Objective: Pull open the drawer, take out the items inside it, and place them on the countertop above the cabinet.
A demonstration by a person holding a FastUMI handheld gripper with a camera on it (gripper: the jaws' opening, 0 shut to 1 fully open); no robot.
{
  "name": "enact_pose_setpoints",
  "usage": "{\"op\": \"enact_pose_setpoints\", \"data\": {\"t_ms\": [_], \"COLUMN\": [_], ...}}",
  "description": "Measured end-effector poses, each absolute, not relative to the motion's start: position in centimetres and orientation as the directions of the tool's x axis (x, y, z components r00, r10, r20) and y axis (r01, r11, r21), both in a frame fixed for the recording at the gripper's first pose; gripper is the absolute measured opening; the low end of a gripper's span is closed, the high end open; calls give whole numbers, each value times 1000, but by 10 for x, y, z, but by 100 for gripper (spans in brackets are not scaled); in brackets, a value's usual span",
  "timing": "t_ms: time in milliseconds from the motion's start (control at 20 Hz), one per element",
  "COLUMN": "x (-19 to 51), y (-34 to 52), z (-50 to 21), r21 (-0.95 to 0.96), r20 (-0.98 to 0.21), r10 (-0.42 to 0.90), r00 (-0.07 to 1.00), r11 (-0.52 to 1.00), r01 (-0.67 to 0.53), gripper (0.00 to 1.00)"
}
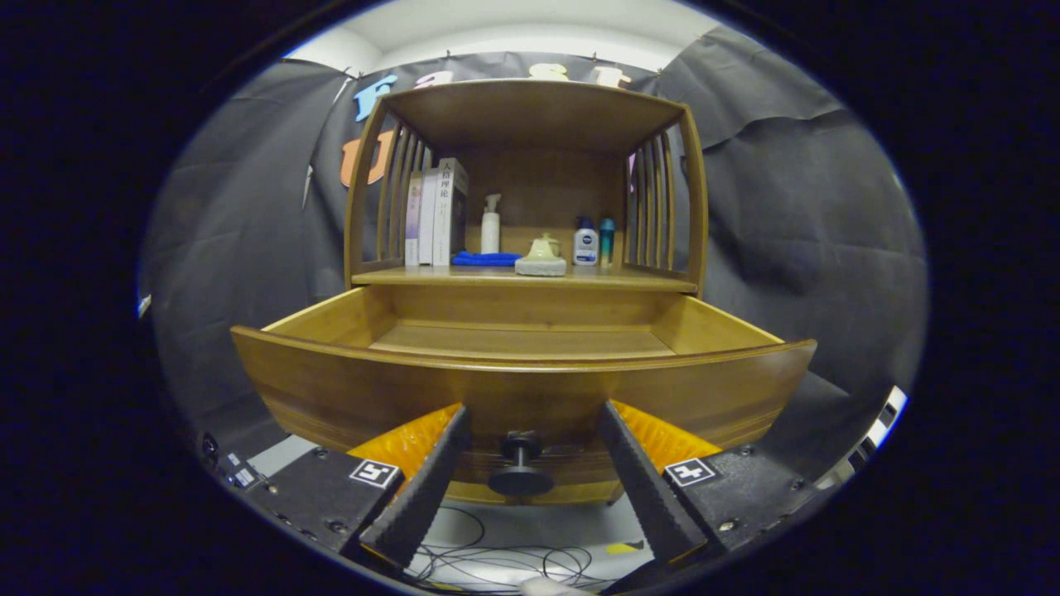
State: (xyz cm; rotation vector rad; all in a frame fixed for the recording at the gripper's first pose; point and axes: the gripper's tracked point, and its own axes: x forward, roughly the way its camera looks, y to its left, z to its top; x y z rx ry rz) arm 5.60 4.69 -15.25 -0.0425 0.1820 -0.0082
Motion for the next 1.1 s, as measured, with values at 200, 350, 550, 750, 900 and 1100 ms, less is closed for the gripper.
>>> {"op": "enact_pose_setpoints", "data": {"t_ms": [200, 350, 550, 750, 900, 1100], "x": [68, 75, 96, 120, 142, 169], "y": [46, 44, 47, 50, 53, 58], "z": [-151, -149, -146, -142, -132, -134], "r21": [-21, -23, -18, -20, -17, -15], "r20": [-173, -163, -163, -159, -124, -132], "r10": [14, 18, 19, 15, 5, -10], "r00": [985, 987, 986, 987, 992, 991], "r11": [1000, 999, 1000, 1000, 1000, 1000], "r01": [-18, -22, -22, -18, -7, 8], "gripper": [100, 98, 98, 98, 97, 97]}}
